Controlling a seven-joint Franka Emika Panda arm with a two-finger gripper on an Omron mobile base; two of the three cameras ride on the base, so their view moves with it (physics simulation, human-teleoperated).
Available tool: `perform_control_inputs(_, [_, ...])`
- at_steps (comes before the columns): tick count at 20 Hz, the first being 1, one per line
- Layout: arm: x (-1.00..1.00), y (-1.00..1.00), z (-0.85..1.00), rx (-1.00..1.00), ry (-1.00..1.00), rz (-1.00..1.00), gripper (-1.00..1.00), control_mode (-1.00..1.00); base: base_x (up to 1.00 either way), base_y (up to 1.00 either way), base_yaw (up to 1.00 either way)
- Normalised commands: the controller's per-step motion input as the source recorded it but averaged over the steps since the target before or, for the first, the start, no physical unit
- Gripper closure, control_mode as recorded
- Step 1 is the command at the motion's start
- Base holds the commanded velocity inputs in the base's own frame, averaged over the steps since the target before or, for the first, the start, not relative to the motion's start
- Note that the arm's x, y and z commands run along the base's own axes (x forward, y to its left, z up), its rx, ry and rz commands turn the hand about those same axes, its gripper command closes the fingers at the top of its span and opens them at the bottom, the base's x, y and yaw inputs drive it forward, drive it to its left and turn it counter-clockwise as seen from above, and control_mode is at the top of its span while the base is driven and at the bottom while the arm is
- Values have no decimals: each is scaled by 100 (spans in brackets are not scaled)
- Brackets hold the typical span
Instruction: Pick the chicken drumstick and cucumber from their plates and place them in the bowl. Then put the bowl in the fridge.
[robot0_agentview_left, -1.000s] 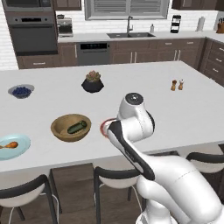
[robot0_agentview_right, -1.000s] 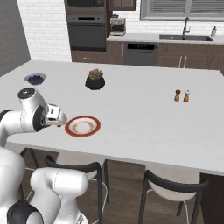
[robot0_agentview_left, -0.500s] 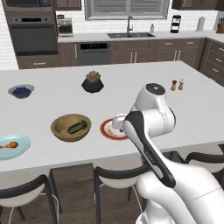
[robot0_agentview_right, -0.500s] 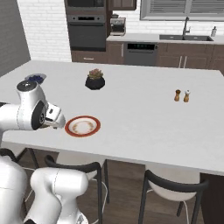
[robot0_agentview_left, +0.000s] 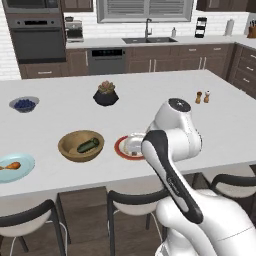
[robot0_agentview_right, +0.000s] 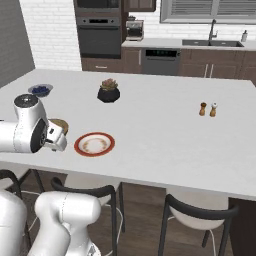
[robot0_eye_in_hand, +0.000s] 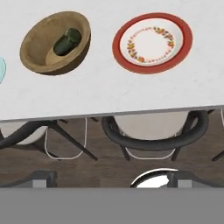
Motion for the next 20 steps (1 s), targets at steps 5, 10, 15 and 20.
perform_control_inputs(5, [-5,100,-3,15,1,-3,-100,-100,0,0,0])
perform_control_inputs(10, [3,100,10,-18,18,13,-100,-100,0,0,0])
perform_control_inputs(15, [9,89,17,-21,12,31,-100,-100,0,0,0])
perform_control_inputs(20, [14,78,-5,-25,7,50,-100,-100,0,0,0])
